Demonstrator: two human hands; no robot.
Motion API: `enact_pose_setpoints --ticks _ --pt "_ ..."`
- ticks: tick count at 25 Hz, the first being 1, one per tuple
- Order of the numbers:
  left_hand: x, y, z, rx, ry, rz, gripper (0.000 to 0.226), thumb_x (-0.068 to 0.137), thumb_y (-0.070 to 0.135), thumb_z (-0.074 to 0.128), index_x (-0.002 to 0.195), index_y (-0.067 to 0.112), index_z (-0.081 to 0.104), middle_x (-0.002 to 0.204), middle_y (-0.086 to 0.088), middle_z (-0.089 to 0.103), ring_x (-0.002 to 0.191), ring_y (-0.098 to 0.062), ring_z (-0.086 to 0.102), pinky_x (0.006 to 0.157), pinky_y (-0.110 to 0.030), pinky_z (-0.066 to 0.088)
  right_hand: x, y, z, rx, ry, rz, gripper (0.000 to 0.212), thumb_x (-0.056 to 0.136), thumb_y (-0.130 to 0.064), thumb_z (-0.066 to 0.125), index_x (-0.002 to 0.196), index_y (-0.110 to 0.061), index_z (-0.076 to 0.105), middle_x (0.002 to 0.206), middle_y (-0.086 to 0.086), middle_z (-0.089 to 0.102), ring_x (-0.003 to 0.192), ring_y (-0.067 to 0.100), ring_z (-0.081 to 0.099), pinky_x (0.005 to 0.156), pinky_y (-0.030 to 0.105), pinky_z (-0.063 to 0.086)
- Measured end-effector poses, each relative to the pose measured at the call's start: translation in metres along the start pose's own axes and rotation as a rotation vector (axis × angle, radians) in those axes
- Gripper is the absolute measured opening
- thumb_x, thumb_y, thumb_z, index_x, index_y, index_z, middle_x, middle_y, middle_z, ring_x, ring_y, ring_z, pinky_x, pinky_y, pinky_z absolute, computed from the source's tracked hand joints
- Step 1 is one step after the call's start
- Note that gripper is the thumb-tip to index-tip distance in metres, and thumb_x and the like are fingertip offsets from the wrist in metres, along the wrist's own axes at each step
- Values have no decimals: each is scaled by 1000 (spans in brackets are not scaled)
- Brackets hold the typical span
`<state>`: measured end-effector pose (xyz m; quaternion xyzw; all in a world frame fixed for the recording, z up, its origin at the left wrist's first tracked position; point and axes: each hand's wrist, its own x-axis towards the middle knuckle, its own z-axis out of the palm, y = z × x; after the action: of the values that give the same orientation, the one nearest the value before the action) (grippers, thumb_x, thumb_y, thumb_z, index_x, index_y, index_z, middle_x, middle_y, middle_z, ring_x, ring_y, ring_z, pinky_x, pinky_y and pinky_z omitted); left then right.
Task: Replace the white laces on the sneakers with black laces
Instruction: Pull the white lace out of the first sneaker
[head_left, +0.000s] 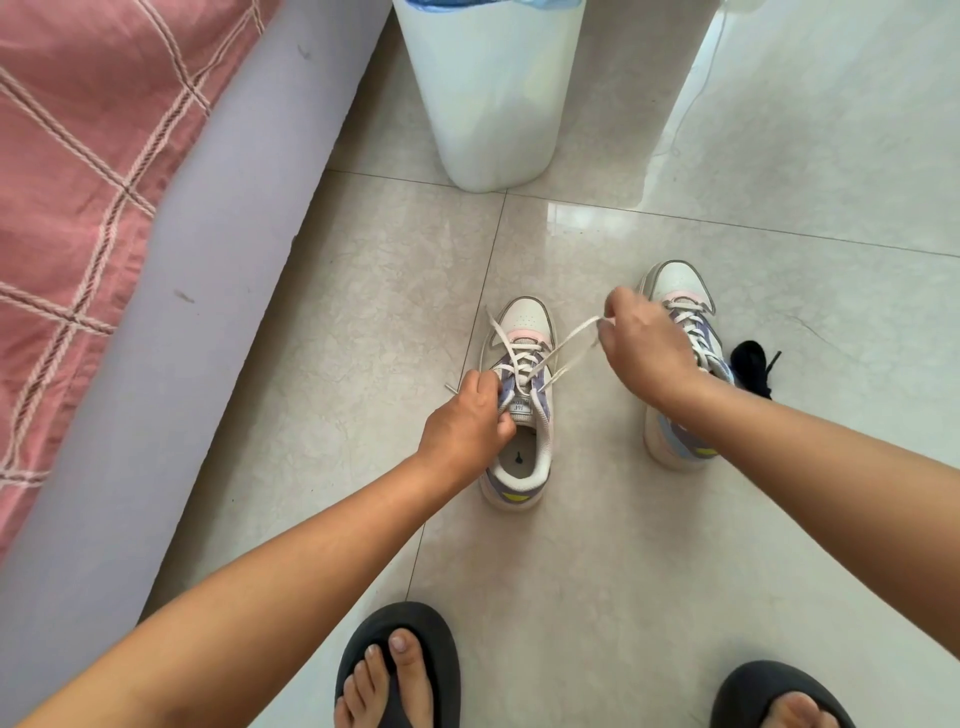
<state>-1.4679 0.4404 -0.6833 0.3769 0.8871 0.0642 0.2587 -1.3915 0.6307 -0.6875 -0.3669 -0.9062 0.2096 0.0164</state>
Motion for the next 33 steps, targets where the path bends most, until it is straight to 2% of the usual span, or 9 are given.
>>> enact_pose_setpoints --ticks 3,4,7,12,15,17,20,25,33 --pt "0 0 2 51 1 14 33 95 26 46 121 7 42 121 -7 44 91 -28 57 63 -32 37 -25 -16 5 597 -663 536 32 96 -38 49 83 -9 53 76 8 51 61 18 45 54 26 40" --pt "1 0 2 61 2 17 33 95 26 45 121 7 41 121 -7 44 90 -28 58 62 -31 36 -33 -23 10 731 -743 591 29 95 -36 52 80 -11 52 70 5 48 57 14 41 52 24 37" --pt "1 1 2 59 3 22 34 95 26 46 122 7 41 121 -7 44 90 -28 58 62 -31 37 -36 -33 25 961 -611 603 19 90 -15 57 73 -15 48 65 1 42 53 10 35 51 22 32" --pt "0 -1 2 44 -8 25 33 96 25 44 123 5 41 122 -8 44 90 -29 58 63 -31 38 2 -19 19 691 -223 576 25 91 -16 52 67 -12 53 66 8 47 63 22 47 55 29 39" --pt "0 2 2 -62 -25 6 31 96 18 43 121 0 39 117 -10 43 88 -29 54 70 -32 41 37 1 -26 516 199 600 20 95 -18 44 94 -5 59 96 16 61 90 28 58 72 31 41" --pt "0 5 3 -170 -15 -21 30 95 14 44 118 -3 39 116 -14 43 92 -30 53 73 -32 40 48 7 -48 474 296 498 19 97 -18 42 105 -5 53 113 15 59 104 29 55 78 31 38" --pt "1 5 3 -294 -5 -52 28 93 14 48 114 -2 40 117 -17 46 100 -35 53 79 -36 41 35 0 -45 338 186 240 23 97 -17 42 115 -3 45 113 16 55 101 30 53 74 30 34" --pt "5 6 -3 -260 22 -119 38 90 32 52 118 7 42 117 -10 50 102 -32 55 79 -36 43 -39 -38 -1 227 -402 -36 62 90 -25 55 141 -10 24 121 10 49 108 26 50 93 36 40" --pt "22 9 -9 -179 40 -45 35 87 18 53 117 7 40 111 -13 58 97 -34 58 70 -35 42 -32 -69 16 31 -445 -76 54 84 -24 55 131 -10 31 125 13 50 116 32 48 87 38 43"
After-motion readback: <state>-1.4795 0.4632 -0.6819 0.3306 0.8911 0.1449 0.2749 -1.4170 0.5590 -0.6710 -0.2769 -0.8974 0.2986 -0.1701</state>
